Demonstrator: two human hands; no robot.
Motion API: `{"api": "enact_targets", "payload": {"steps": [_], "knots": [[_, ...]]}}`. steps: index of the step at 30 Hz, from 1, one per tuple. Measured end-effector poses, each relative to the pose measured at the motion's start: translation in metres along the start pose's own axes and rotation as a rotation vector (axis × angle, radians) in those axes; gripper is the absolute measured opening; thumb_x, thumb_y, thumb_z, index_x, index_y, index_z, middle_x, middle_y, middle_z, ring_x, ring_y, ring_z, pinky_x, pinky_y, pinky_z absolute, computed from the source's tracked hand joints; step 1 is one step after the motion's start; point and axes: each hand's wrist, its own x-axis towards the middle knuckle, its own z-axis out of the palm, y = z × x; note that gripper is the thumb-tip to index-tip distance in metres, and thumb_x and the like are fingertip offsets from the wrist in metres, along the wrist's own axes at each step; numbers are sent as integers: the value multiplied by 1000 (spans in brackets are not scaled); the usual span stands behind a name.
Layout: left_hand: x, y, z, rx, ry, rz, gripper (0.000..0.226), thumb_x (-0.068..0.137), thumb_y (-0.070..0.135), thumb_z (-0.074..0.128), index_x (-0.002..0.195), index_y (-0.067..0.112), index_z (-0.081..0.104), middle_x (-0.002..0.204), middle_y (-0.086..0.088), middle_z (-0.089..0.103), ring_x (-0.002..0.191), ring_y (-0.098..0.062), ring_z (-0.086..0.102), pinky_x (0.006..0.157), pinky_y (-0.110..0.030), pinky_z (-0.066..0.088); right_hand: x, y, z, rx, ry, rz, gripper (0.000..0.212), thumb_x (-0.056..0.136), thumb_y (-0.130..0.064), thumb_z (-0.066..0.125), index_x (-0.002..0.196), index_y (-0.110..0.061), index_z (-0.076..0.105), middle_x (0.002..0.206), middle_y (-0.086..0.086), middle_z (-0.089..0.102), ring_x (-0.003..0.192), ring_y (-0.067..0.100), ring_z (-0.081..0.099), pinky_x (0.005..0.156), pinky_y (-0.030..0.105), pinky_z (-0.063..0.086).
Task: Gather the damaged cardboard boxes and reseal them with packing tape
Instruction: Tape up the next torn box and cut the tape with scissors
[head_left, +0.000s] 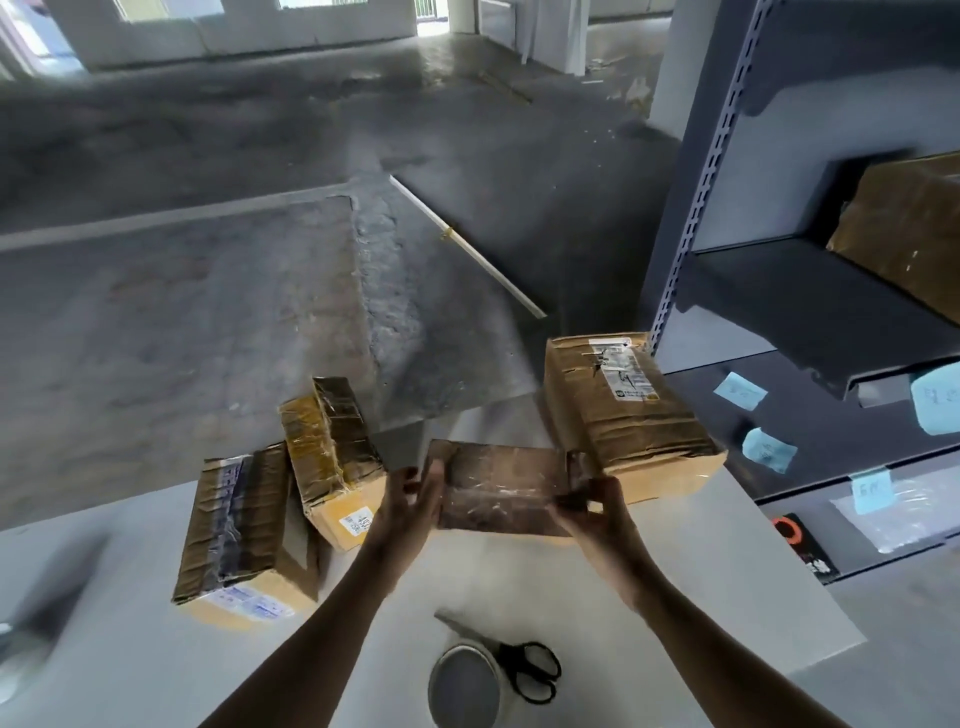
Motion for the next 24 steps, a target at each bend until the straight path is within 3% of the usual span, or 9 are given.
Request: {"api": "enact_targets", "payload": {"steps": [2,4,5,8,10,13,17,21,24], "knots": [[-3,5,4,-134,24,-77,66,88,71,46,133,23,45,131,0,57,112,-14,58,86,-31,52,8,5,-2,33,-56,-9,58,78,-14,84,116,-17,40,112,6,60,97,23,67,72,29,57],[-5,14,7,-227,23,-101,39,102,53,36,131,30,48,135,8,51,118,-10,50,97,-29,43,14,7,-5,24,-114,-50,79,68,-23,87,126,-25,33,126,5,53,101,24,68,83,42,60],[-4,15,8,-223,23,-90,41,101,56,32,135,37,45,141,14,45,123,-8,46,103,-31,37,17,10,-6,-28,-134,-69,89,64,-29,85,133,-30,29,133,4,49,104,25,68,84,44,60],[-3,13,11,-196,91,-84,42,94,60,43,129,38,48,130,20,55,115,-2,54,92,-30,45,19,10,-4,-3,-208,-121,102,68,-18,89,145,-36,25,138,-5,40,100,25,69,77,35,61],[-3,3,10,-123,152,-109,25,97,47,52,115,29,52,115,9,64,105,-11,61,79,-32,49,17,11,1,33,-167,-141,92,67,-37,91,138,-34,33,134,-10,44,104,18,69,79,30,60],[-5,-12,6,-48,168,-150,16,101,30,54,113,21,51,113,1,63,109,-22,59,84,-38,49,10,6,4,36,-116,-111,85,72,-66,71,140,-37,30,132,-17,48,111,2,61,77,25,59],[-6,-21,3,24,144,-182,28,97,17,58,123,20,48,118,1,58,105,-18,54,73,-22,39,10,1,6,70,-97,-44,34,97,-23,64,118,-19,38,117,-5,58,109,7,59,62,14,54],[-4,-23,-2,51,77,-177,47,98,17,57,142,25,42,130,4,59,109,-16,55,71,-18,39,8,2,10,87,-89,-34,31,97,-11,60,115,-23,37,114,-7,61,101,2,66,67,22,58],[-4,-15,-1,30,43,-149,36,101,21,54,137,27,49,125,6,65,109,-16,60,68,-14,46,6,1,9,111,-72,-59,36,97,-4,58,121,-21,37,116,-11,60,105,3,64,67,22,57]]}}
